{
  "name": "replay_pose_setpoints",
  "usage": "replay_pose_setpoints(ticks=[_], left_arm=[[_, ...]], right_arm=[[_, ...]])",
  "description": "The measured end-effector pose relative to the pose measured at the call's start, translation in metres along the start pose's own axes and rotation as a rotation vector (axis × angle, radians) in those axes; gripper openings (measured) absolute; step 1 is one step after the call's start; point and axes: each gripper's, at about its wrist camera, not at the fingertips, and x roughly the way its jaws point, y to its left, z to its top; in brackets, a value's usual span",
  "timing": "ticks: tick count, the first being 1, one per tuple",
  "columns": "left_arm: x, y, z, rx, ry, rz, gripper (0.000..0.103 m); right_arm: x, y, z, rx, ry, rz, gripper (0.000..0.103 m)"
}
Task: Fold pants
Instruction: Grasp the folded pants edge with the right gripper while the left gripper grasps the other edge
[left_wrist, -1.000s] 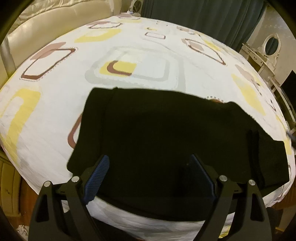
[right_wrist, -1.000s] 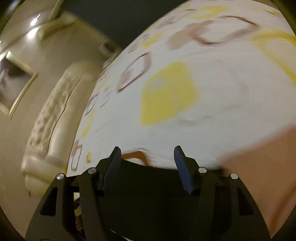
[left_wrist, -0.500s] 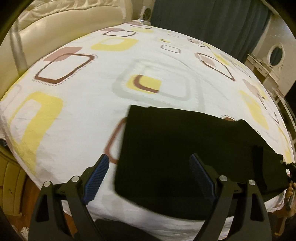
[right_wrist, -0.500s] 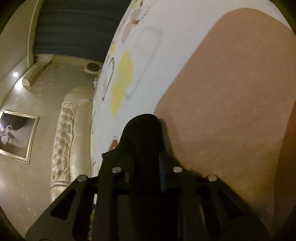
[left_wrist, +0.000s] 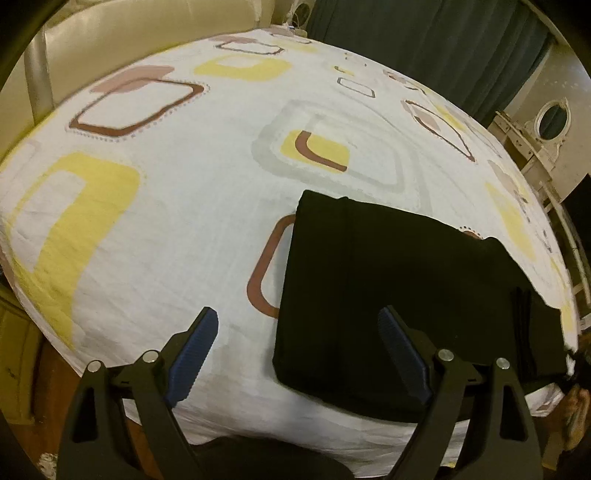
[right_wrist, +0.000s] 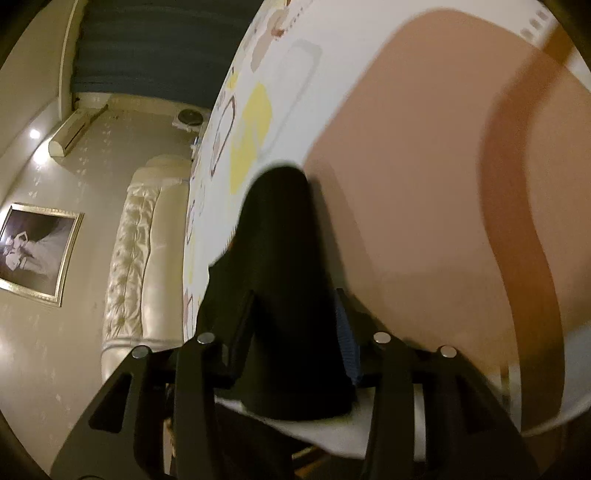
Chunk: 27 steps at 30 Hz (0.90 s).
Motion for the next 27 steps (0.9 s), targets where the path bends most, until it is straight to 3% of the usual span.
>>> replay_pose_setpoints(ticks=[2,4,9,11,13,17,24,25,27], left_arm=[[0.003,0.003,0.002,-0.016,0.009,-0.016,0.087],[0.004,0.005,0.002,-0.023,0.021,-0.029,0.087],[0.012,0.011,0.009,0.001,0.085,-0.111,0.087],[0.022,0.02,0.013,-0.018,0.153,-0.195,0.087],[0.027,0.031,0.017,-0.053,0.179,-0.248,0.087],[0.04,0.047,0.026,-0.139,0.231,-0.39,0.087],[0.062,0.028,0.03,-0.152,0.292,-0.494,0.086],[0.064,0.025,0.031,-0.161,0.295,-0.51,0.083],[0.07,0.022,0.03,-0.198,0.323,-0.56,0.066]], right_arm=[[-0.001,-0.002,-0.01,-0.028,0.023,-0.045,0.024],[0.001,-0.002,-0.015,-0.052,0.034,-0.085,0.023],[-0.009,0.016,-0.013,-0.097,0.002,-0.127,0.033],[-0.021,0.026,-0.013,-0.123,-0.046,-0.148,0.046],[-0.031,0.035,-0.015,-0.128,-0.094,-0.119,0.051],[-0.03,0.05,-0.019,-0.138,-0.124,-0.077,0.053],[-0.009,0.065,-0.027,-0.154,-0.1,-0.051,0.053],[-0.008,0.066,-0.028,-0.156,-0.098,-0.046,0.053],[-0.002,0.07,-0.03,-0.161,-0.085,-0.036,0.053]])
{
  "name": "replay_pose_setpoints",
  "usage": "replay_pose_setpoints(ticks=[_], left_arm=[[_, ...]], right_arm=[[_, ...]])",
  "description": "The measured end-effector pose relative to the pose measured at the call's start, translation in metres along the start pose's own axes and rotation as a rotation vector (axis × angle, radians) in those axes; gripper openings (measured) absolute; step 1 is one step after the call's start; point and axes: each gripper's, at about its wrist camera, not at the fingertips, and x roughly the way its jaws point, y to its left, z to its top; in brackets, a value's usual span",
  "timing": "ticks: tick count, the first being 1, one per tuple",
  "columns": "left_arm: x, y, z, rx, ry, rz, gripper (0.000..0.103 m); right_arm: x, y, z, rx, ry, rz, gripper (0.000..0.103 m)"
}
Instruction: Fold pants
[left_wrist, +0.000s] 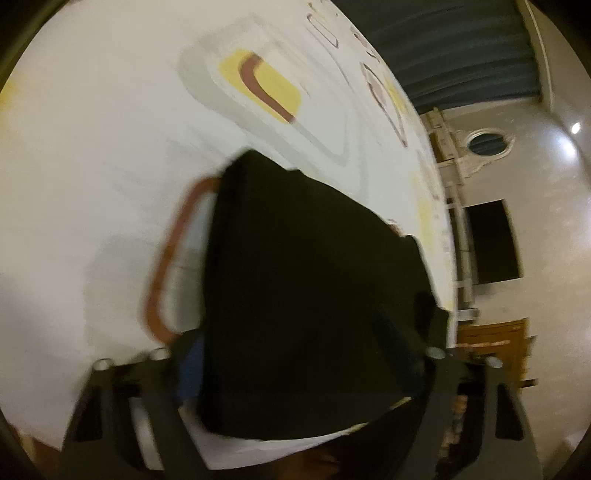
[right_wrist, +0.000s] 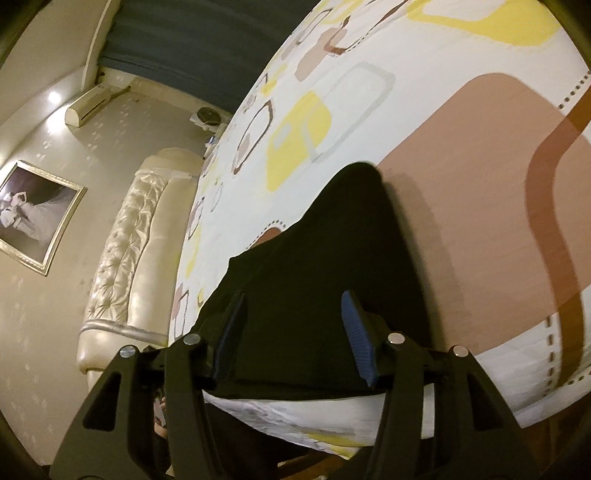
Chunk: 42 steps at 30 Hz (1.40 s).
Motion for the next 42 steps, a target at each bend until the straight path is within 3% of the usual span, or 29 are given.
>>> replay_pose_setpoints(ticks=[2,5,14,22,25,29,36,42], left_arm=[[0.005,0.001,0.0,-0.03,0.009,0.005,0.052],[0.012,0.0,-0.002,-0.047,0.03,0.004,0.018],[-0.004,-0.03,-0.003,-0.037,-0.029,0.043,0.013],[-0.019,-0.119,-0.004,0.121,-0.079,0.04,0.012],[-0.01,-0.161,-0.007,0.191,-0.073,0.039,0.012],[0.004,-0.219,-0.019,0.329,-0.057,0.053,0.012],[0.058,-0.293,-0.046,0.519,-0.012,0.125,0.012],[0.105,-0.324,-0.061,0.601,0.025,0.169,0.012]], right_arm=[[0.003,0.002,-0.003,-0.004,0.005,0.0,0.053],[0.004,0.004,-0.006,-0.008,-0.006,-0.01,0.055],[-0.002,0.004,-0.007,0.012,-0.063,-0.004,0.061],[-0.003,0.005,-0.007,0.02,-0.087,-0.016,0.066],[-0.003,0.006,-0.009,0.013,-0.092,-0.039,0.07],[-0.005,0.009,-0.009,0.0,-0.119,-0.068,0.087],[-0.015,0.005,-0.007,0.035,-0.204,-0.117,0.092],[-0.025,-0.009,-0.004,0.101,-0.253,-0.138,0.092]])
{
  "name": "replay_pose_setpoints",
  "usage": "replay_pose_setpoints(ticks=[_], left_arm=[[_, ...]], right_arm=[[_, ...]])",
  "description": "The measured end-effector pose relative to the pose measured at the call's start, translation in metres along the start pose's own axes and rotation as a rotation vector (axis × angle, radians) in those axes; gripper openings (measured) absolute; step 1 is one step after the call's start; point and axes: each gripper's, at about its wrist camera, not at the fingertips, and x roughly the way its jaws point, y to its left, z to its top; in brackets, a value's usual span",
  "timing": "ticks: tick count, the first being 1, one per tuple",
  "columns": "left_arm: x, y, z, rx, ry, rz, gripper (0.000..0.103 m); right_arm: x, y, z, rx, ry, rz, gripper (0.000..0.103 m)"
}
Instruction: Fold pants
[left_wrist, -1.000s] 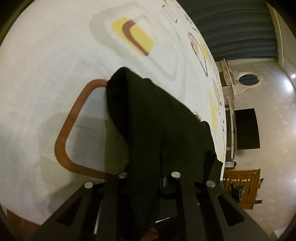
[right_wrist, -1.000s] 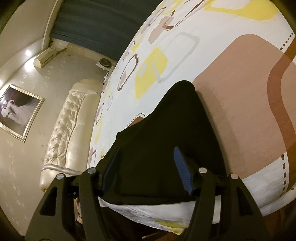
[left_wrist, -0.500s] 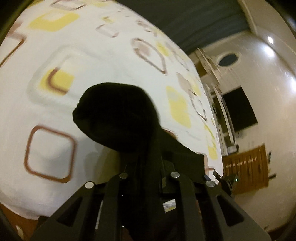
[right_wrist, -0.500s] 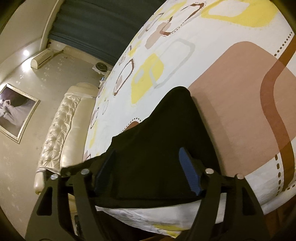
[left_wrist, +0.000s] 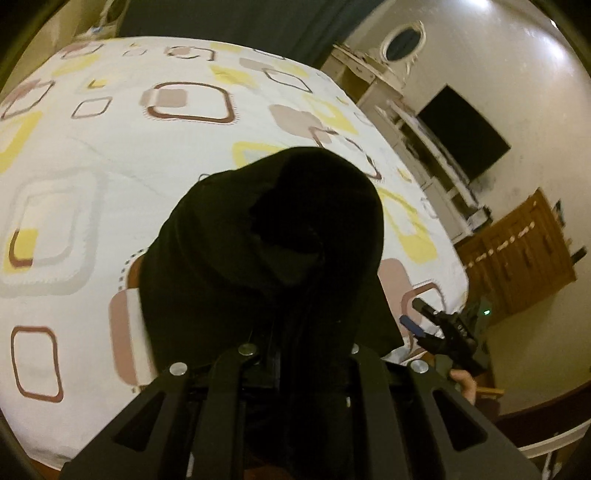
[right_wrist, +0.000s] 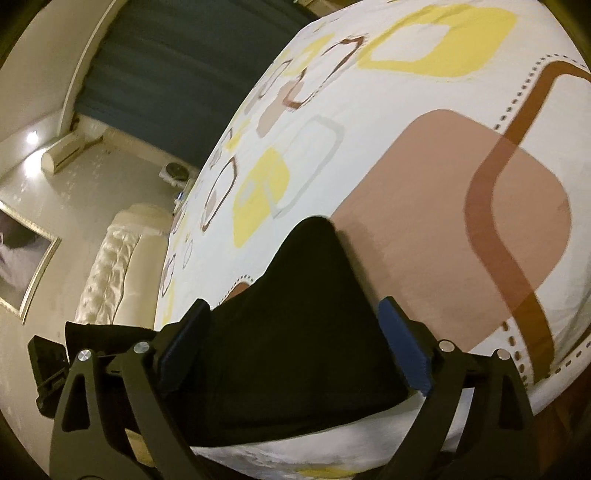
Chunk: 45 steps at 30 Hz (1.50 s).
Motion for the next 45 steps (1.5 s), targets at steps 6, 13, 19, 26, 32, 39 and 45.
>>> replay_pose_setpoints(ticks=[6,13,19,26,32,39,45], left_arm=[[0.049,-0.04,-0.003,0.072,0.041,0.076,0.012],[0.109,-0.074,-0.019,0.143,0.108,0.167,0.012],[0.143,-0.092,-0.037,0.185,0.12,0.275,0.012],[0.163,-0.101,-0.052,0.22,0.106,0.373,0.013],[0.166,-0.102,-0.058,0.233,0.084,0.404,0.013],[0.165,-0.116,-0.064,0.279,0.054,0.43,0.018],[0.155,-0.13,-0.067,0.31,0.005,0.383,0.054]], right_arm=[[-0.007,0.0,0.007,0.011,-0.033,0.004,0.092],[-0.007,0.004,0.009,0.017,-0.042,0.019,0.092],[-0.006,0.003,0.009,0.03,-0.038,0.027,0.092],[-0.008,0.001,0.01,0.047,-0.047,0.039,0.092],[-0.009,-0.001,0.01,0.068,-0.051,0.047,0.092],[-0.01,0.0,0.009,0.069,-0.054,0.046,0.092],[-0.011,-0.001,0.014,0.073,-0.064,0.045,0.092]])
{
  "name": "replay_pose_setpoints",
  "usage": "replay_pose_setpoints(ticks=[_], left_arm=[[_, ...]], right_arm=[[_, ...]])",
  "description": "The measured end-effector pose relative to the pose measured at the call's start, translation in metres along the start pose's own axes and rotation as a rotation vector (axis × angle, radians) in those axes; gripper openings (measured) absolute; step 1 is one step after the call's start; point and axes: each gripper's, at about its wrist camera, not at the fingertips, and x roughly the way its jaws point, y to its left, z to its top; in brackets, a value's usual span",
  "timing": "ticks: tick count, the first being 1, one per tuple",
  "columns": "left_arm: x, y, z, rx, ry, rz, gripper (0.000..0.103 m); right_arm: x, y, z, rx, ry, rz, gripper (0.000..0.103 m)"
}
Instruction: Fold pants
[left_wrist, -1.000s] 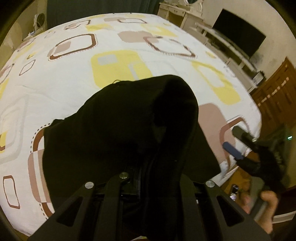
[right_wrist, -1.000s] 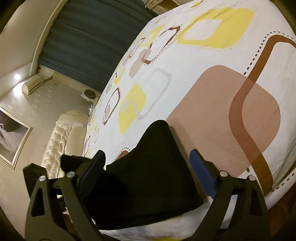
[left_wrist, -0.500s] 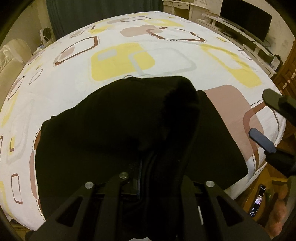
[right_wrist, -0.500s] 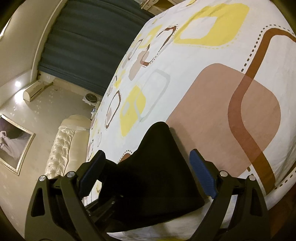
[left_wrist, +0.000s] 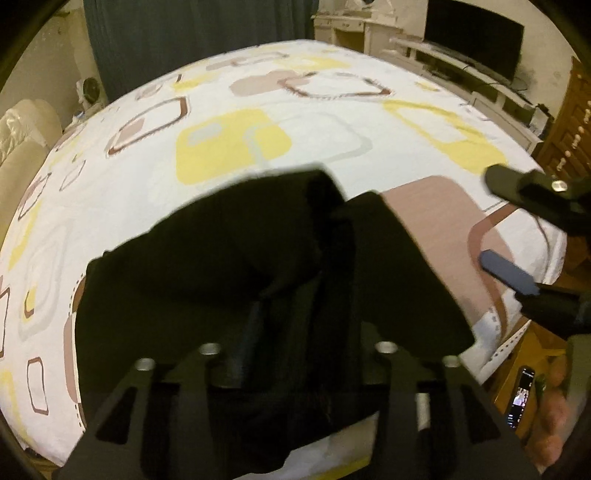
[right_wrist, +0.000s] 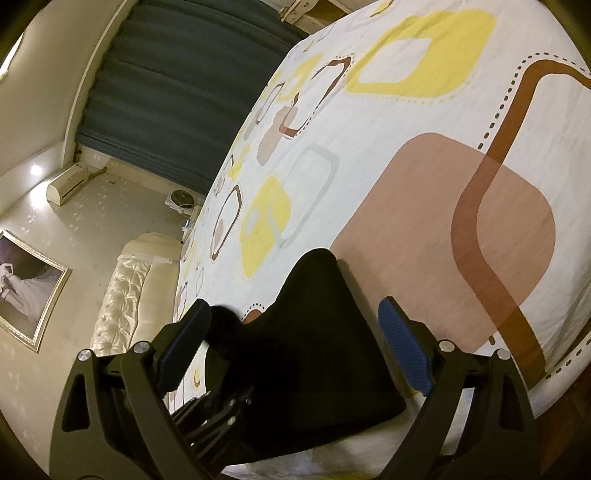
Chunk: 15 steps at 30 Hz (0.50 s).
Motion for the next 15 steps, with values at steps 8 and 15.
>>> replay_pose_setpoints(ticks=[8,15], left_arm=[[-0.049,0.023,0.007,-0.067,-0.105,-0.122,0.077],[-0.096,0.144,-0.012,-0.264,-0.216,-0.142,0.08]], right_arm=[[-0.004,0.005,0.007,-0.027,0.004,0.014,0.092],[0.007,0.035,0.003,-0.142,0.108,0.079,0.092]])
